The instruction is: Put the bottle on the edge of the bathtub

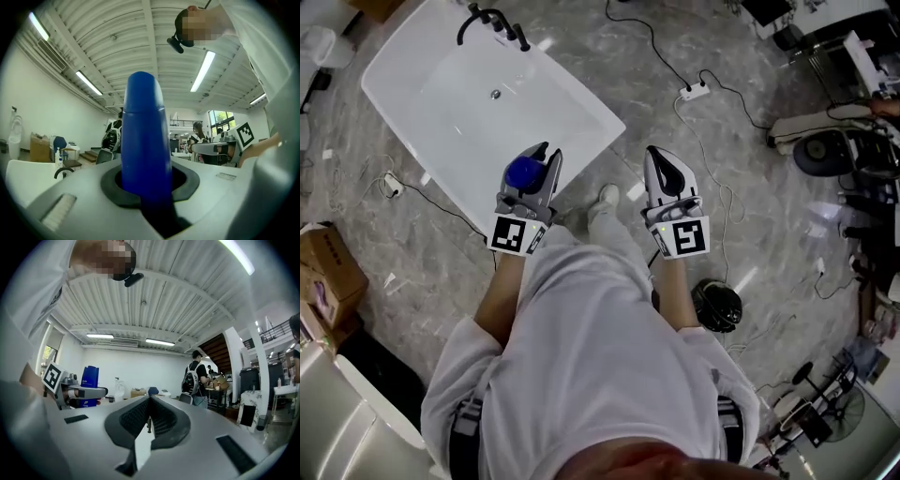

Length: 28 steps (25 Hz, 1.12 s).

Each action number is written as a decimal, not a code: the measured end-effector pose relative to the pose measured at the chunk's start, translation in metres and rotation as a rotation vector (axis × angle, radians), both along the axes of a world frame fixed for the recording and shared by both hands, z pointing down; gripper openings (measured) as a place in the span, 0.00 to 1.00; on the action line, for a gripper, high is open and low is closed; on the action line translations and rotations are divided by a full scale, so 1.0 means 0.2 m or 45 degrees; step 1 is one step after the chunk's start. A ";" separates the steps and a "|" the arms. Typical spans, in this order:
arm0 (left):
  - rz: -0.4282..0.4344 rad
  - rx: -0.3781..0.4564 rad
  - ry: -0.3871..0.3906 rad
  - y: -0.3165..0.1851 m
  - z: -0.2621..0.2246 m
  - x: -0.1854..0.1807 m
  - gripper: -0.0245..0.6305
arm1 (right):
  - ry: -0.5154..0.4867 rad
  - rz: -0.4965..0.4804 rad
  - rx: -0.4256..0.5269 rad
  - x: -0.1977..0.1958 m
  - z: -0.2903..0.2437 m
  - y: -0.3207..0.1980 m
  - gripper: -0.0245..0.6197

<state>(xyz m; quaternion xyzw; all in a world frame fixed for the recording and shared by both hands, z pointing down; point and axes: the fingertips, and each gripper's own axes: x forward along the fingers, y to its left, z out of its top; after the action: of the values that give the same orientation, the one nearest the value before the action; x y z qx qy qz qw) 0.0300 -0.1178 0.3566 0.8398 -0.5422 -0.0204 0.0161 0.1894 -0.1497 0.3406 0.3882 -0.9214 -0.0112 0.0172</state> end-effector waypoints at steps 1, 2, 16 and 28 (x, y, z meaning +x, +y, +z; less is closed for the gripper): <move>-0.022 0.004 -0.001 -0.07 0.01 0.02 0.17 | -0.019 -0.032 -0.012 0.02 0.00 -0.07 0.04; -0.042 0.011 -0.005 -0.14 0.01 0.04 0.17 | -0.033 -0.059 -0.022 0.03 0.01 -0.15 0.04; -0.145 0.083 -0.017 -0.90 0.30 -0.10 0.17 | -0.025 -0.203 -0.016 -0.12 0.33 -0.80 0.04; -0.047 0.114 -0.042 -1.38 1.28 -0.34 0.17 | -0.066 -0.215 -0.008 -0.45 1.08 -1.11 0.04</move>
<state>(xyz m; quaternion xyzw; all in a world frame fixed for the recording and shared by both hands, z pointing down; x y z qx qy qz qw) -0.0381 -0.3943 0.6117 0.8297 -0.5565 -0.0312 -0.0307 0.1000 -0.3721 0.5570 0.3091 -0.9510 0.0005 -0.0064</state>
